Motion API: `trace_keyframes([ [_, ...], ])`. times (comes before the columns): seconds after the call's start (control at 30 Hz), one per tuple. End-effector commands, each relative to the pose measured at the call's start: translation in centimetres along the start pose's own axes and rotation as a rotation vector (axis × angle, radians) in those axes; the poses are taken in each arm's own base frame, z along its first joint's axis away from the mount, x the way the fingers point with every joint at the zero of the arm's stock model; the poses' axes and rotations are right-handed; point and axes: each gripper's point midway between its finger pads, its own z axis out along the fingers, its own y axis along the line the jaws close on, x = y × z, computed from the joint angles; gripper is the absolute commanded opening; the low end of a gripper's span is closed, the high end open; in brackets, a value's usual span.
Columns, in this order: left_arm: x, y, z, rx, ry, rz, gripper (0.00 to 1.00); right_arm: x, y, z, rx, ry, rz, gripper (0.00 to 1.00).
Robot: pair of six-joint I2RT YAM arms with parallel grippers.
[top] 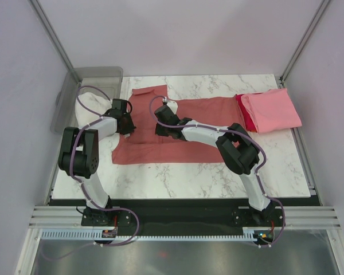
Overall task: Fold and stack the t-shirts
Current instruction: Fold the tshirt
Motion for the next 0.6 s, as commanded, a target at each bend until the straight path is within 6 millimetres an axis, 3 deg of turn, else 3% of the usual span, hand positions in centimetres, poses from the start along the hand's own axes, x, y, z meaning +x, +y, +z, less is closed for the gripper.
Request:
trace_keyframes([
  [0.0, -2.7, -0.5, -2.5, 0.005, -0.096, 0.029, 0.02, -2.6, 1.6, -1.6, -0.045, -0.069, 0.006, 0.0],
  [0.3, -4.8, -1.8, -5.8, 0.06, -0.187, 0.031, 0.02, -3.8, 1.3, -2.5, -0.028, -0.103, 0.013, 0.0],
  [0.4, -5.8, -2.5, -5.7, 0.078, -0.2, 0.034, 0.02, -3.7, 0.5, -2.0, -0.011, -0.093, 0.021, 0.0],
  [0.57, -5.4, -2.2, -3.7, 0.046, -0.152, 0.052, 0.02, -3.1, -0.8, -0.9, 0.014, -0.069, 0.023, 0.01],
])
